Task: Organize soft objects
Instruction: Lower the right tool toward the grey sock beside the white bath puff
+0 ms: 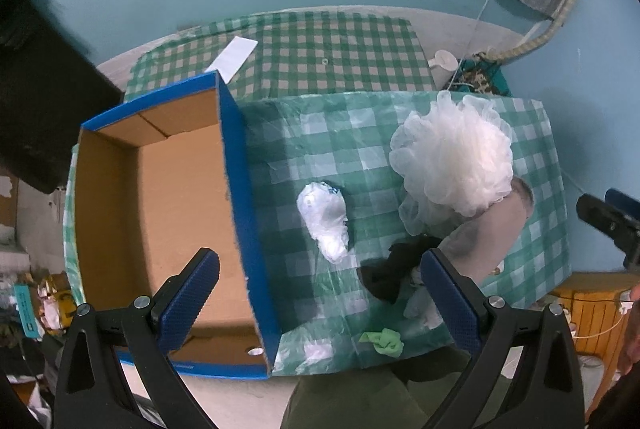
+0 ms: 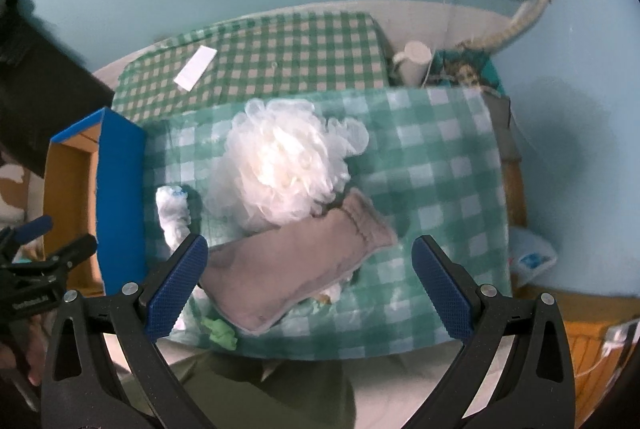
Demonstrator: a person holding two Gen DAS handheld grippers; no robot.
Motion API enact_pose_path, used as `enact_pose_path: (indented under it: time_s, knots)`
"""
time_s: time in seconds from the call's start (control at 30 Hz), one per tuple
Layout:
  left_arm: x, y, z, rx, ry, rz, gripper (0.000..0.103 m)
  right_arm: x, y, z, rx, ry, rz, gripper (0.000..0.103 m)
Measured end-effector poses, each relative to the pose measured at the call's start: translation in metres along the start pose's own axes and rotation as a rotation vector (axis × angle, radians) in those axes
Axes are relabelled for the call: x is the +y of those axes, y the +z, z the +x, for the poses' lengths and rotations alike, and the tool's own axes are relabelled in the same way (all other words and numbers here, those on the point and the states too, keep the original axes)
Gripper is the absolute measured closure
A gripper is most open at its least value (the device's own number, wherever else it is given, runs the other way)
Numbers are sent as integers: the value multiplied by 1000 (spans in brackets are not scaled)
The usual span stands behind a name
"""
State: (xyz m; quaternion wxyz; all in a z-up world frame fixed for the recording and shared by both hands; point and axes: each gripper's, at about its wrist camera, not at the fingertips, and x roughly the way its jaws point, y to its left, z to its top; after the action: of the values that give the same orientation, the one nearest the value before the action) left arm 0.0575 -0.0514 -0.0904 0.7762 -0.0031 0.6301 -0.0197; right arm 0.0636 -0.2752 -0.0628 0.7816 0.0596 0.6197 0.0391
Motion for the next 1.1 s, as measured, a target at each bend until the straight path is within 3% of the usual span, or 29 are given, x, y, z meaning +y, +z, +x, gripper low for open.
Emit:
enact_pose_path:
  time_s: [0.3,1.1]
  knots:
    - [-13,5,33,30,16,16,2,-17,-12,46,80,25,126,2]
    - [-19,6,79,113,24,-46,1,-29,-19,117,181,57,241,2]
